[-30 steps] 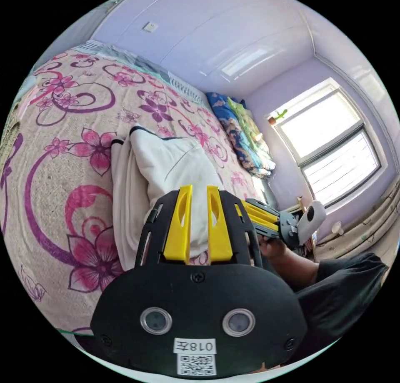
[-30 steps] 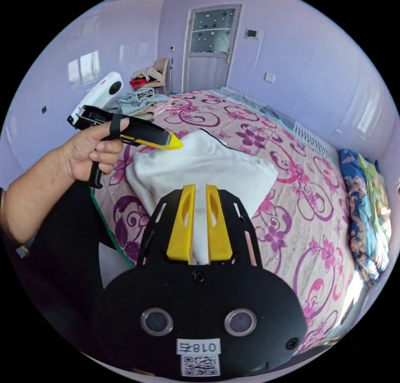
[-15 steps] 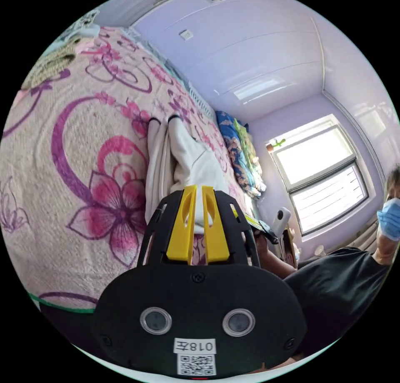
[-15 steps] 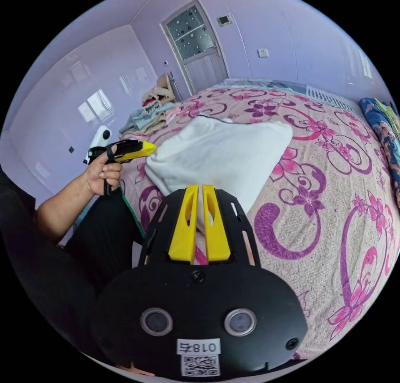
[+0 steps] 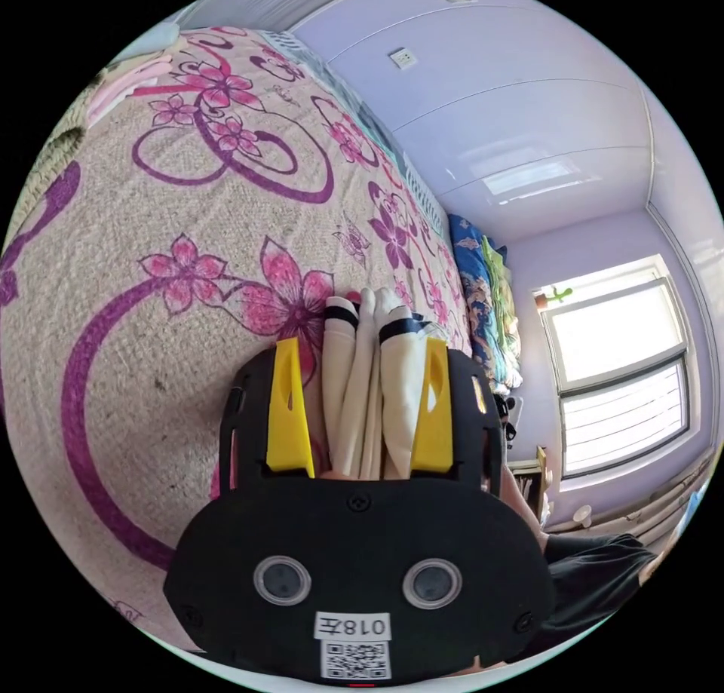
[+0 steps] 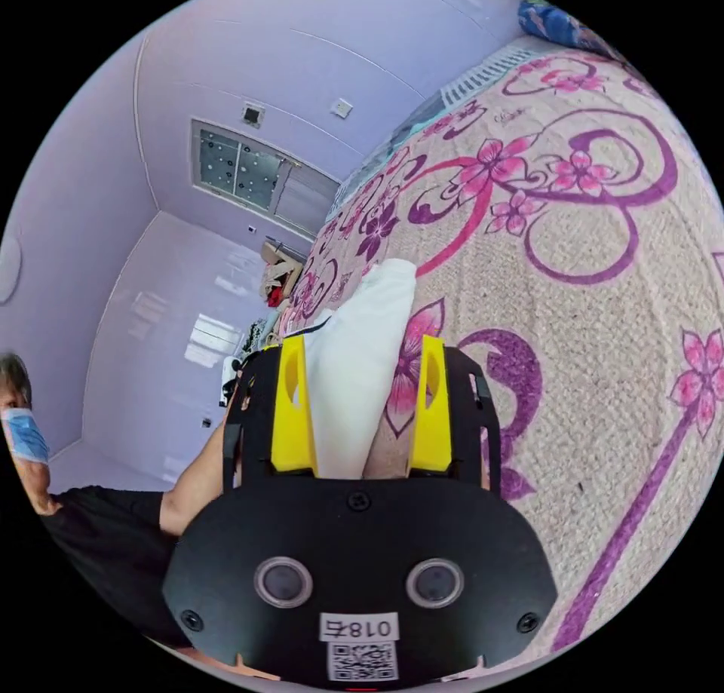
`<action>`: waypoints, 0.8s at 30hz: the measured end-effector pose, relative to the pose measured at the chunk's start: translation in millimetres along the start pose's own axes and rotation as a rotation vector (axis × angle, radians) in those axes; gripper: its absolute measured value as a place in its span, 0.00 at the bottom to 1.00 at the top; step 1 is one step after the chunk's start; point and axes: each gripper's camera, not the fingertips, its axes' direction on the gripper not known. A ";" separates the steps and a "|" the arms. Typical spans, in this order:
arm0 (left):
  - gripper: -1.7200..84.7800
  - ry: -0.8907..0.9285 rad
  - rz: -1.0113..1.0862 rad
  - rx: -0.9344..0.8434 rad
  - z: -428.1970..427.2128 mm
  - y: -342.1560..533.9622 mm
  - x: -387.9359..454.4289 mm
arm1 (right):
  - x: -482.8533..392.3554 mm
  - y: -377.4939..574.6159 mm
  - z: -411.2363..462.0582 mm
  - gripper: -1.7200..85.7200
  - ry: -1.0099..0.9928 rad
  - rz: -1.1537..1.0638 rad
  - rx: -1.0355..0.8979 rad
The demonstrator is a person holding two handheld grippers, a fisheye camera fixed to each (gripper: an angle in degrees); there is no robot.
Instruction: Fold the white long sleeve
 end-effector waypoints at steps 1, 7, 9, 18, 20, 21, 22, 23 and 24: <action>0.28 -0.002 0.006 -0.003 1.3 0.8 -0.4 | 10.4 -2.3 5.2 0.26 -0.046 0.030 -0.027; 0.22 -0.089 0.134 -0.129 27.3 19.3 11.8 | 7.6 13.5 15.6 0.23 -0.139 0.028 -0.044; 0.12 -0.051 0.099 -0.163 36.9 28.9 0.3 | 6.1 15.5 12.7 0.21 -0.132 0.052 -0.028; 0.09 0.002 0.351 0.179 -25.9 134.4 19.2 | -54.0 11.9 -21.7 0.11 -0.136 -0.190 0.004; 0.09 -0.007 0.389 0.289 -58.6 168.2 23.1 | -94.0 14.9 -31.4 0.11 -0.171 -0.329 0.031; 0.09 -0.029 0.409 0.361 -83.7 189.4 25.5 | -105.3 14.4 -31.5 0.11 -0.182 -0.364 0.030; 0.09 -0.047 0.420 0.394 -97.1 199.1 27.1 | -129.4 12.0 -28.3 0.11 -0.204 -0.428 0.022; 0.09 -0.097 0.447 0.456 -125.1 216.6 30.3 | -155.0 8.0 -20.8 0.11 -0.228 -0.490 0.010; 0.09 -0.151 0.470 0.515 -154.6 230.9 32.5 | -168.0 5.5 -15.4 0.11 -0.242 -0.518 0.004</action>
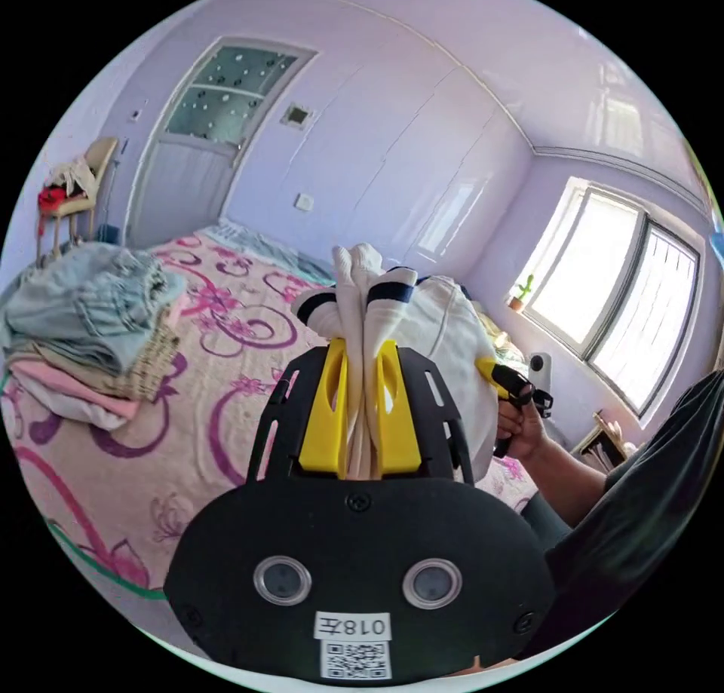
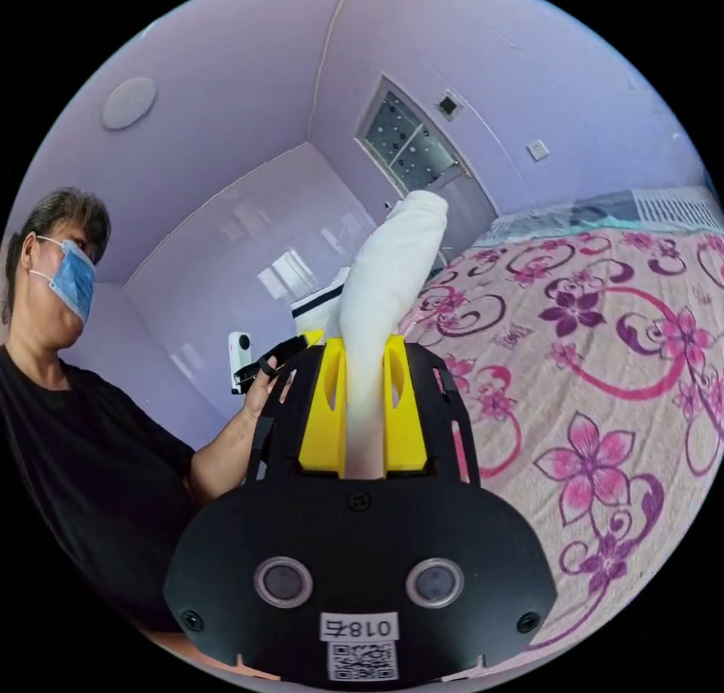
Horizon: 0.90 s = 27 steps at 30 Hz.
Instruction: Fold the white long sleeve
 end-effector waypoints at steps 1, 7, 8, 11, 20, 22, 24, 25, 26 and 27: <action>0.09 -0.028 0.016 0.021 -16.0 -2.4 -1.1 | -15.7 -16.7 19.0 0.11 -0.037 -0.046 -0.007; 0.09 -0.301 0.140 0.071 -141.1 -74.3 -54.9 | -76.8 -106.2 158.1 0.11 -0.229 -0.105 -0.003; 0.09 -0.360 0.162 0.042 -154.2 -96.4 -71.7 | -86.1 -124.3 190.2 0.11 -0.256 -0.088 -0.001; 0.09 -0.458 0.161 -0.038 -171.2 -149.2 -128.8 | -103.9 -164.7 270.6 0.11 -0.265 -0.023 0.006; 0.18 -0.320 -0.490 0.135 -176.9 -39.7 -374.1 | -11.5 -137.8 510.4 0.13 0.121 0.378 -0.288; 0.17 -0.282 -0.492 0.236 -191.7 15.4 -378.6 | 5.4 -122.9 504.5 0.13 0.027 0.457 -0.178; 0.16 -0.245 -0.427 0.300 -212.8 75.5 -366.0 | 7.1 -123.2 497.6 0.12 -0.035 0.448 -0.167; 0.15 -0.242 -0.412 0.307 -218.0 90.6 -359.8 | 1.5 -125.1 486.1 0.11 -0.030 0.403 -0.140; 0.15 -0.244 -0.385 0.335 -227.3 119.8 -345.2 | -8.5 -125.3 470.7 0.09 -0.021 0.339 -0.091; 0.15 -0.219 -0.371 0.364 -233.5 148.4 -329.8 | -16.2 -125.0 461.9 0.08 -0.034 0.288 -0.049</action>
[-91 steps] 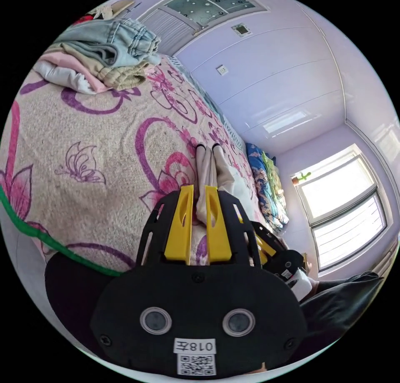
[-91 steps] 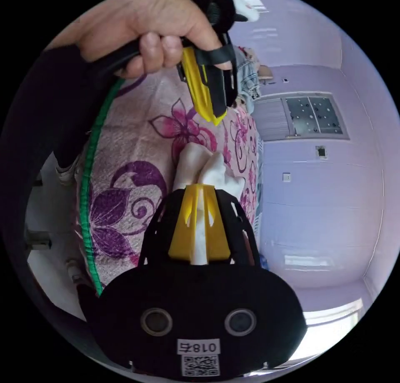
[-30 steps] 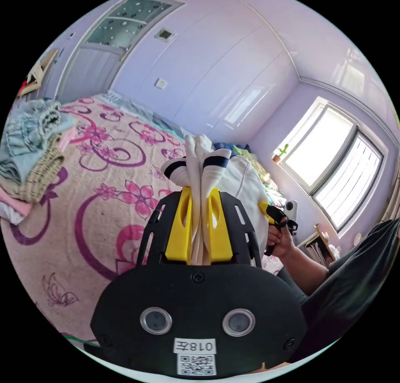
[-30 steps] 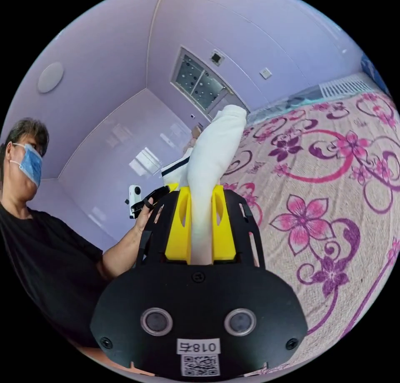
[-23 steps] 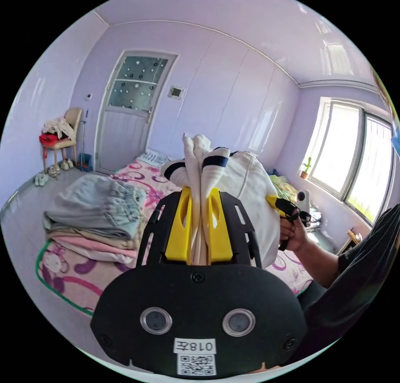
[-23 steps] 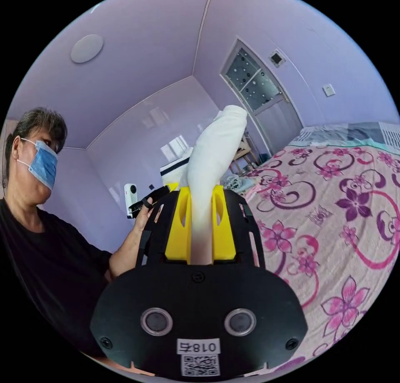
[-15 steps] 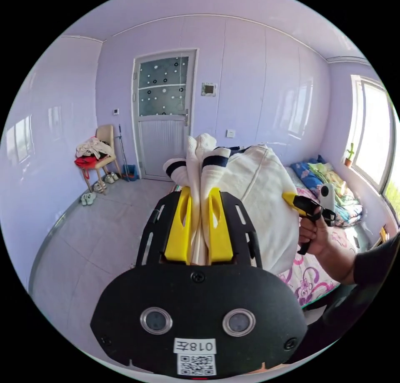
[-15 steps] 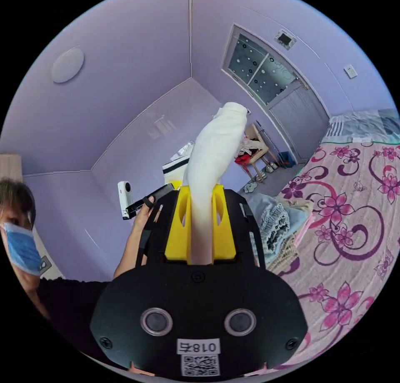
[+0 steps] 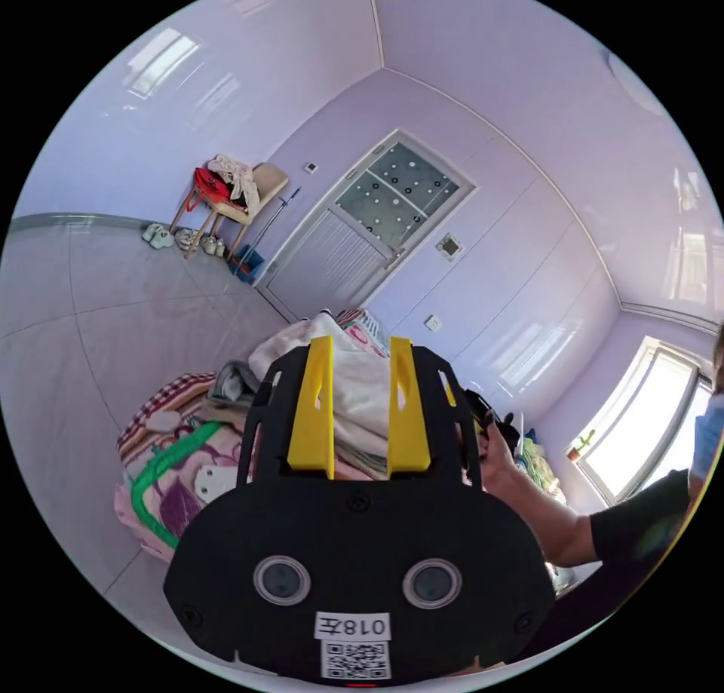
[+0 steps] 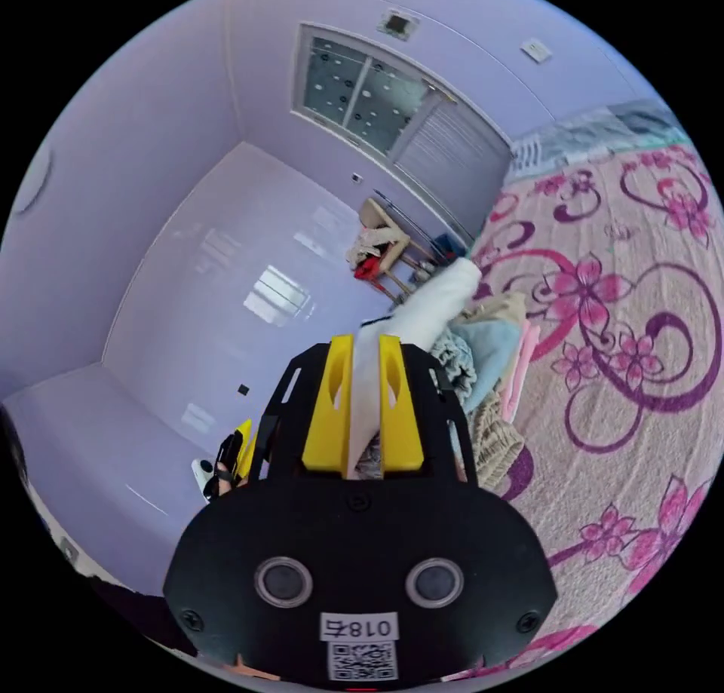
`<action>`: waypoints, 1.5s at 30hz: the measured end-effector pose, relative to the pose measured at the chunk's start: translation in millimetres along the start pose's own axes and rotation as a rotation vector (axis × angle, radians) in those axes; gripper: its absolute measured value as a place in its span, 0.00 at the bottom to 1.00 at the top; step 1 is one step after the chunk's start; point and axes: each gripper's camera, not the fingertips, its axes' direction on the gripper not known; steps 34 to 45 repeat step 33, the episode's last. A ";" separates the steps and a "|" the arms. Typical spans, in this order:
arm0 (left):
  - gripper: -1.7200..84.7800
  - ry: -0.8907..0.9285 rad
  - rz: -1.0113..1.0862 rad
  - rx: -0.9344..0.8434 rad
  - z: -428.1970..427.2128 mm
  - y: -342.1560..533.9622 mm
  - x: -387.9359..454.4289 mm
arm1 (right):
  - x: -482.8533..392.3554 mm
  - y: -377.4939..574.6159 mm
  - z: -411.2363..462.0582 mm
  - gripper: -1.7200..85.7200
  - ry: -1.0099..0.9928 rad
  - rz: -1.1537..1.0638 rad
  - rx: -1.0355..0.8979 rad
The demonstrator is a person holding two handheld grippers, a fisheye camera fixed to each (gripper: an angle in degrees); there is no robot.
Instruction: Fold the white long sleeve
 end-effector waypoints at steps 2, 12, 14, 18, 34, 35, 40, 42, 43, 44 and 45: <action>0.14 0.072 0.004 0.022 -23.5 43.2 6.9 | -39.5 15.2 -14.0 0.05 -0.066 -0.235 0.047; 0.12 0.199 -0.220 -0.070 -121.7 254.7 60.7 | 12.1 69.6 84.1 0.01 -0.131 -0.089 -0.399; 0.12 0.237 -0.224 -0.076 -133.2 258.6 70.5 | -3.9 82.4 59.7 0.02 -0.177 -0.138 -0.330; 0.11 0.324 -0.040 -0.149 -141.7 230.4 121.6 | -32.8 129.2 -24.8 0.02 -0.361 -0.283 -0.247; 0.01 0.672 0.439 -0.493 -31.7 316.1 428.1 | -87.4 504.3 -357.1 0.02 0.571 -0.675 0.183; 0.01 0.672 0.439 -0.493 -31.7 316.1 428.1 | -87.4 504.3 -357.1 0.02 0.571 -0.675 0.183; 0.01 0.672 0.439 -0.493 -31.7 316.1 428.1 | -87.4 504.3 -357.1 0.02 0.571 -0.675 0.183; 0.01 0.672 0.439 -0.493 -31.7 316.1 428.1 | -87.4 504.3 -357.1 0.02 0.571 -0.675 0.183; 0.01 0.672 0.439 -0.493 -31.7 316.1 428.1 | -87.4 504.3 -357.1 0.02 0.571 -0.675 0.183; 0.01 0.672 0.439 -0.493 -31.7 316.1 428.1 | -87.4 504.3 -357.1 0.02 0.571 -0.675 0.183; 0.01 0.672 0.439 -0.493 -31.7 316.1 428.1 | -87.4 504.3 -357.1 0.02 0.571 -0.675 0.183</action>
